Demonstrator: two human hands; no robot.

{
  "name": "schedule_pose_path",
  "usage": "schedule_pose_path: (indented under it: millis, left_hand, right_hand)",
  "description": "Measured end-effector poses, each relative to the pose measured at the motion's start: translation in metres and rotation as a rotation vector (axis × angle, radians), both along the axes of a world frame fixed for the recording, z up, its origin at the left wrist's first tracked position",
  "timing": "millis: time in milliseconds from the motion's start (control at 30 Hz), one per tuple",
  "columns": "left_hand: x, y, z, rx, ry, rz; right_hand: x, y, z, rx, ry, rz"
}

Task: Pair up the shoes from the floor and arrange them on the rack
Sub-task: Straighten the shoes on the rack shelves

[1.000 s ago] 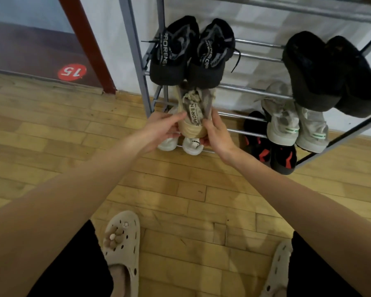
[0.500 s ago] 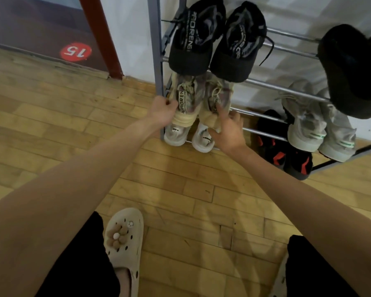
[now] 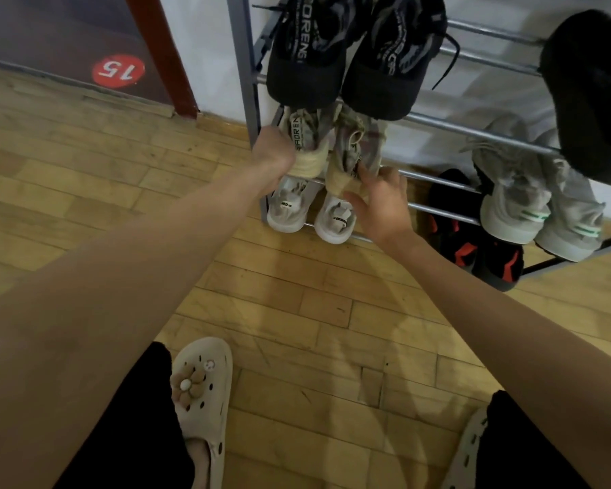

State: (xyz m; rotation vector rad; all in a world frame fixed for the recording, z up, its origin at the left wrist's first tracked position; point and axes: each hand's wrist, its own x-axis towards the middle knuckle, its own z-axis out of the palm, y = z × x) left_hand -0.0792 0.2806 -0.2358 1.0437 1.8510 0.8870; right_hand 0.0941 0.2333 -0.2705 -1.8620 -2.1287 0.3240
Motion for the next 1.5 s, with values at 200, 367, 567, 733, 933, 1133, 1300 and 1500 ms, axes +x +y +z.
schedule_pose_path:
  millis: [200,367,567,733,933,1133,1300,1500]
  left_hand:
    - [0.000,-0.018,-0.020,0.133,0.100,-0.233]
    - [-0.004,-0.030,-0.034,0.328,0.370,-0.370]
    - [-0.013,-0.022,-0.041,0.362,0.401,-0.360]
    - [-0.012,-0.021,-0.042,0.402,0.452,-0.364]
    - [-0.010,-0.024,-0.044,0.436,0.501,-0.364]
    - [-0.010,-0.024,-0.039,0.426,0.469,-0.373]
    - [-0.009,-0.025,-0.037,0.385,0.452,-0.375]
    - [0.003,-0.037,-0.018,0.074,0.543,-0.474]
  right_hand:
    - [-0.002,-0.001,-0.003,-0.002,0.031,-0.020]
    - [-0.003,-0.001,-0.002,0.002,0.054,-0.046]
    - [-0.005,-0.002,-0.003,0.015,0.119,-0.070]
    - [-0.008,-0.001,-0.005,0.064,0.119,-0.084]
    - [-0.006,-0.006,-0.013,0.125,0.076,-0.072]
    - [-0.007,-0.003,-0.009,0.102,0.118,-0.086]
    - [-0.008,0.000,-0.004,0.056,0.169,-0.069]
    - [0.011,-0.010,0.020,-0.269,-0.058,0.109]
